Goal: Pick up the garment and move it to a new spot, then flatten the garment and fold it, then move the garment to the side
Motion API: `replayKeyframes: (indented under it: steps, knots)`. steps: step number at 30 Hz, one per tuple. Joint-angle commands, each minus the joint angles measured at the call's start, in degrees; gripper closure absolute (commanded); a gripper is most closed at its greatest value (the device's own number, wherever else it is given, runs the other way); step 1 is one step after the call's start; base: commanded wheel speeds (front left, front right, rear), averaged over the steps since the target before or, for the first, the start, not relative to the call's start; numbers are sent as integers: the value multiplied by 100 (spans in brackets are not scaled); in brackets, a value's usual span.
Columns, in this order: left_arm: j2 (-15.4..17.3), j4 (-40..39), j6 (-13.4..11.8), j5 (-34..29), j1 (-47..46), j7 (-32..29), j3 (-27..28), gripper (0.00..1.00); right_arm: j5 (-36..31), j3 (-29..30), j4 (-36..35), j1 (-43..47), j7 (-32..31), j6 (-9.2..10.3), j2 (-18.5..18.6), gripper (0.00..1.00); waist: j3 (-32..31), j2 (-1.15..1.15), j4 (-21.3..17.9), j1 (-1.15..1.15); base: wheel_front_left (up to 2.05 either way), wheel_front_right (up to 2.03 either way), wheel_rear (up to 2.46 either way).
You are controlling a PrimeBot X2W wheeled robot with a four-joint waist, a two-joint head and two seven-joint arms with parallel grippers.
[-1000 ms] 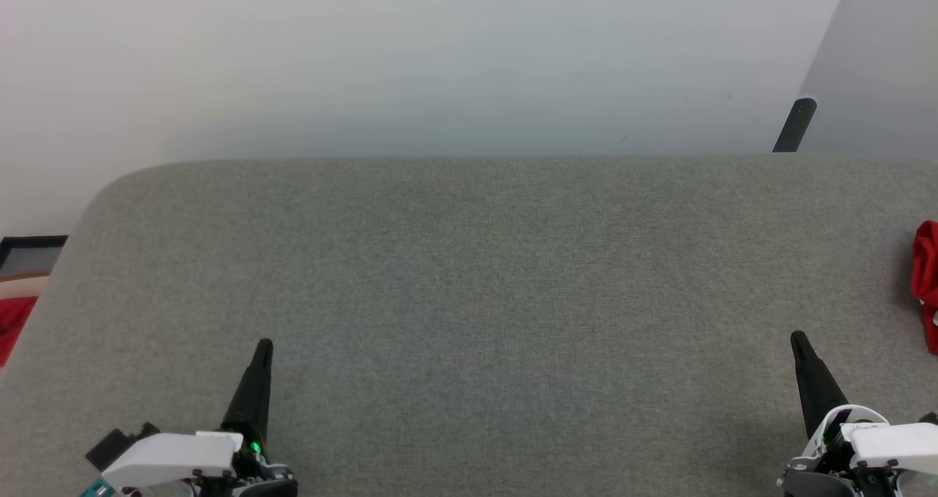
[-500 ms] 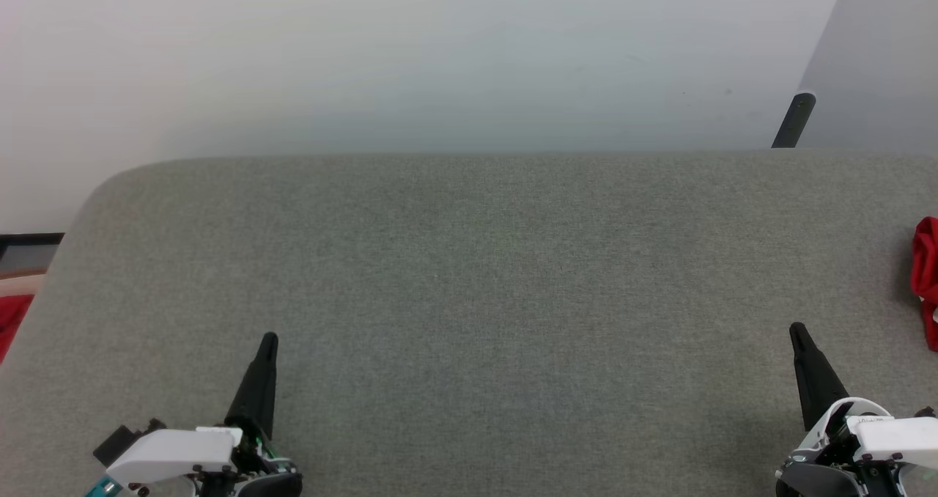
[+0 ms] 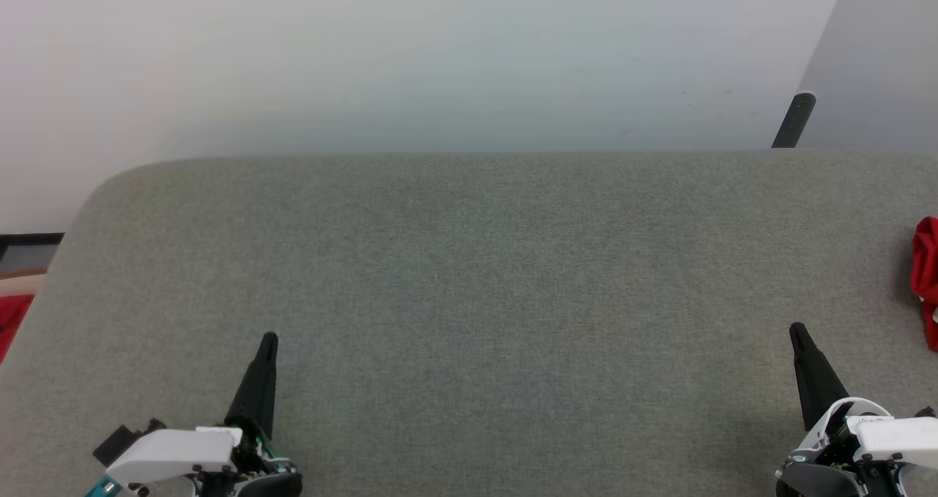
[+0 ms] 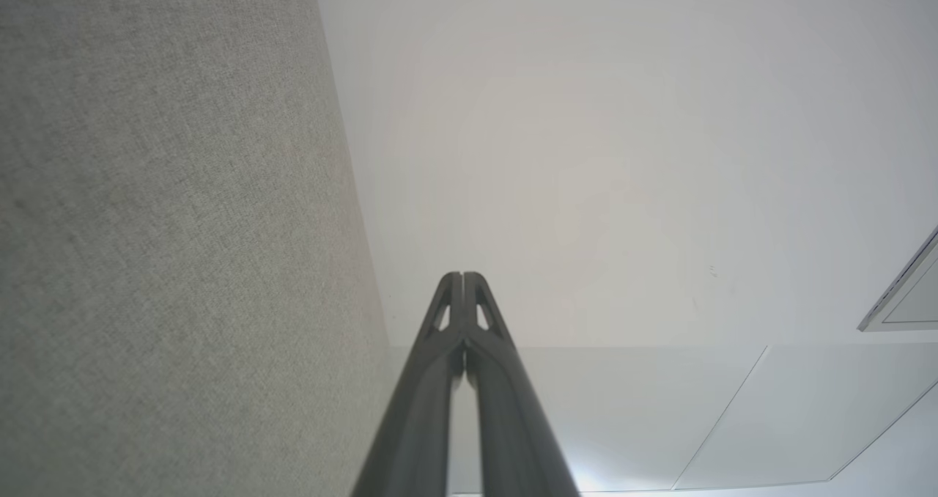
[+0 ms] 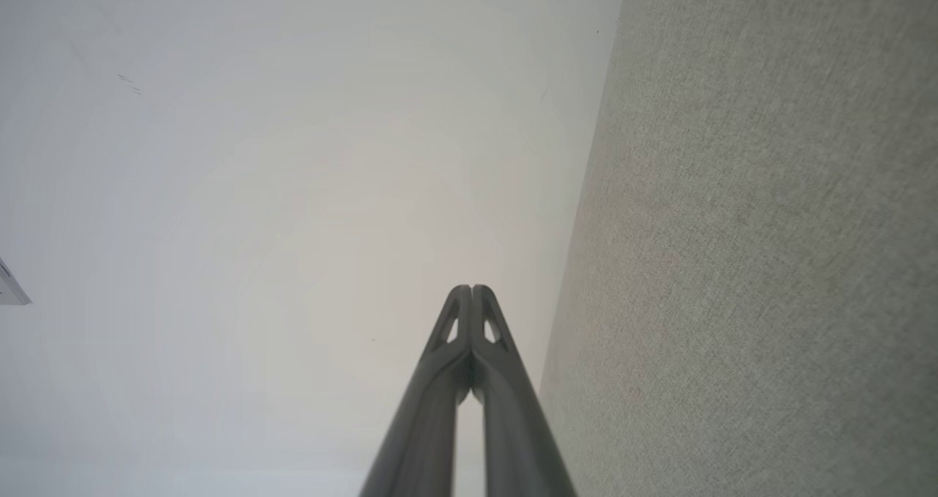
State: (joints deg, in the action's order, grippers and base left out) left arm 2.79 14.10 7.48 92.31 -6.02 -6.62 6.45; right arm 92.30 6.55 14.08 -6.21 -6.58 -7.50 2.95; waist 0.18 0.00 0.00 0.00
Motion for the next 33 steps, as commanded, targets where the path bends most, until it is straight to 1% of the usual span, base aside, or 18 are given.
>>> replayKeyframes:
  steps: [1, 33]
  knots:
    - [1, -11, 2, 17, -52, -7, 16, 100, 20, 3, -9, -15, -14, 2, -21, 100, 0, 0, 0, 0, 0, 0, 0]
    - [1, -12, 2, 19, -52, -7, 15, 100, 21, 1, -9, -14, -13, 2, -21, 100, 0, 0, 0, 0, 0, 0, 0]
